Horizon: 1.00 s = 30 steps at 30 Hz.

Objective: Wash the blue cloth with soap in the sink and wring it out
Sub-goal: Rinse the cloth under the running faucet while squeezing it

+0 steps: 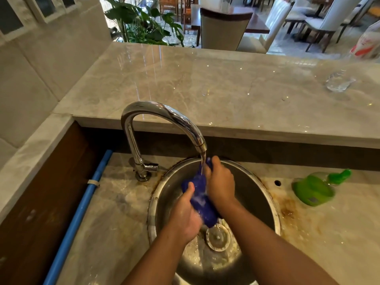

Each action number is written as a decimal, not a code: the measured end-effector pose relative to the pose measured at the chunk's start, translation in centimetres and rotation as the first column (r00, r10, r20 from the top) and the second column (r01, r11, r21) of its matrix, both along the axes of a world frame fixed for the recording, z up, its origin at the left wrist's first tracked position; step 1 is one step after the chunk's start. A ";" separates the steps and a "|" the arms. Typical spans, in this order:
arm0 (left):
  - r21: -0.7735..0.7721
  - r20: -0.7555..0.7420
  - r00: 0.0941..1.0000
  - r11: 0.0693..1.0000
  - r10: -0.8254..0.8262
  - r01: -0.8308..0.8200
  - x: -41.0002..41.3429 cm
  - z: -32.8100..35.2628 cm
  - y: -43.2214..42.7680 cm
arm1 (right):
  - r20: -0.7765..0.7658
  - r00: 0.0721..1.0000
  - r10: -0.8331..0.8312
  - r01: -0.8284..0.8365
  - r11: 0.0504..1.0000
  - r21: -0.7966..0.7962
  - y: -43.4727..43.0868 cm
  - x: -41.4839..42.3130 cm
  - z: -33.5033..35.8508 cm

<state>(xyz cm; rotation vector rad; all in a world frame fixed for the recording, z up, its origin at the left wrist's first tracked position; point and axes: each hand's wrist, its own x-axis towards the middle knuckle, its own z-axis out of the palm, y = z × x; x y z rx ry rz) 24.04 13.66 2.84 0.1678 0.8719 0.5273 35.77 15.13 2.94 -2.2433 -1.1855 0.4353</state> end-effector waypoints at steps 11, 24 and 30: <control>-0.018 0.055 0.998 1.000 0.014 -0.013 0.6 1.4 2.7 | 0.045 0.988 0.151 -0.156 0.972 0.175 -2.2 -4.6 1.1; -0.047 0.066 0.997 0.998 0.045 -0.042 -0.1 1.0 2.8 | -0.331 0.932 0.150 -0.066 0.966 0.251 -2.0 -1.0 1.3; -0.028 0.108 0.992 0.998 0.057 -0.055 0.4 1.3 2.5 | 0.175 0.976 0.132 -0.156 0.979 0.131 -1.0 -4.4 0.6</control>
